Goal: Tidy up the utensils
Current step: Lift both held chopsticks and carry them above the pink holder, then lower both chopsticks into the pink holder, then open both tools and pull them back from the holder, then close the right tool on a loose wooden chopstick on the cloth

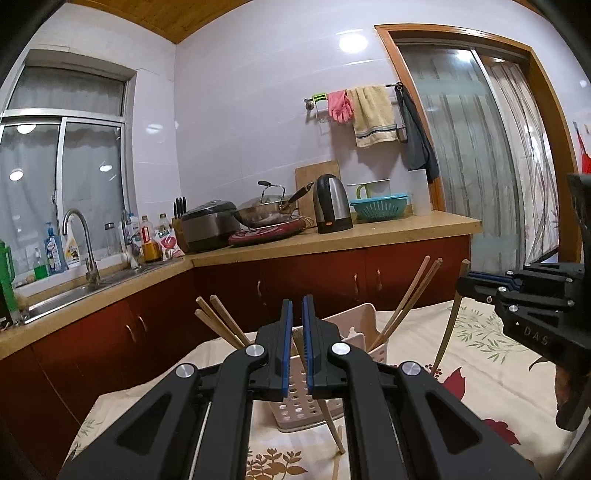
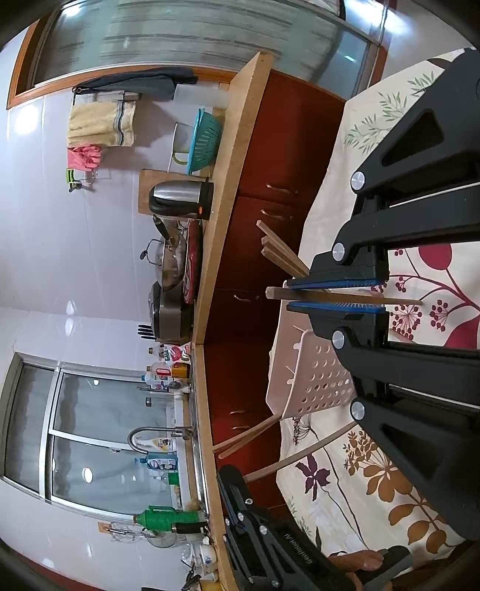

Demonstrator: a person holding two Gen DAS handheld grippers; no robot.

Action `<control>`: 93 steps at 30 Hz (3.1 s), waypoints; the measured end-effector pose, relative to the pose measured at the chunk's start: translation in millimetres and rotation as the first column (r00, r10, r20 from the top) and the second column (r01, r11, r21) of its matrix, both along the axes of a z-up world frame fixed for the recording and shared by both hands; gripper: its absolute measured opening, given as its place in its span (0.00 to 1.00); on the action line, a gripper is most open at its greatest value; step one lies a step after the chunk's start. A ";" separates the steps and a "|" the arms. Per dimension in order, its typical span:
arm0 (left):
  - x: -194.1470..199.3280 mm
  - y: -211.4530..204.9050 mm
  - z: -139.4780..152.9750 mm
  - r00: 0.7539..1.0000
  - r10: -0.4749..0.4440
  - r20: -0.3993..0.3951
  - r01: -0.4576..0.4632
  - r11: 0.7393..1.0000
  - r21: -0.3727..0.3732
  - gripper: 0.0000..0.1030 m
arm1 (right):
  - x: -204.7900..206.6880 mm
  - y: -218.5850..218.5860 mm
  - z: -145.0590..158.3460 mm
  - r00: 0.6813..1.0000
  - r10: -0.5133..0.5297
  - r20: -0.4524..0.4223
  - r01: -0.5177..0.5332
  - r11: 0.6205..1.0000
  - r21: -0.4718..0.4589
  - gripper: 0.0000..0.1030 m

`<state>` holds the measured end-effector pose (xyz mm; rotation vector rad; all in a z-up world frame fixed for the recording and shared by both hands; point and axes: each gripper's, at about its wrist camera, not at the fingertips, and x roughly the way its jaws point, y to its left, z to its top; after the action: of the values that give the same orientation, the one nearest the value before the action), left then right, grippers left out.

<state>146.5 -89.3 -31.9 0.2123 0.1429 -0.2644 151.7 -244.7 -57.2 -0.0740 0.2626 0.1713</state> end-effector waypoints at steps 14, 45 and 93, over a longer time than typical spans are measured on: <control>8.9 8.4 -2.7 0.998 -0.040 -0.049 0.037 0.997 -0.062 0.07 | -0.9 -1.4 2.2 1.000 -0.001 0.005 0.001 1.000 0.002 0.06; 19.2 32.0 98.5 0.974 -0.021 0.226 0.061 0.984 -0.169 0.06 | 31.3 -15.7 83.0 0.968 0.067 0.240 -0.108 0.981 0.161 0.06; -90.0 70.2 -129.9 0.916 0.158 -0.368 -0.201 0.976 -0.081 0.70 | -98.9 65.1 -161.4 0.934 0.106 -0.341 -0.105 0.994 0.021 0.33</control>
<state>56.5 -19.1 -161.7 0.0299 0.5085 -0.1245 52.8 -179.7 -218.5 -0.0560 0.6074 0.2925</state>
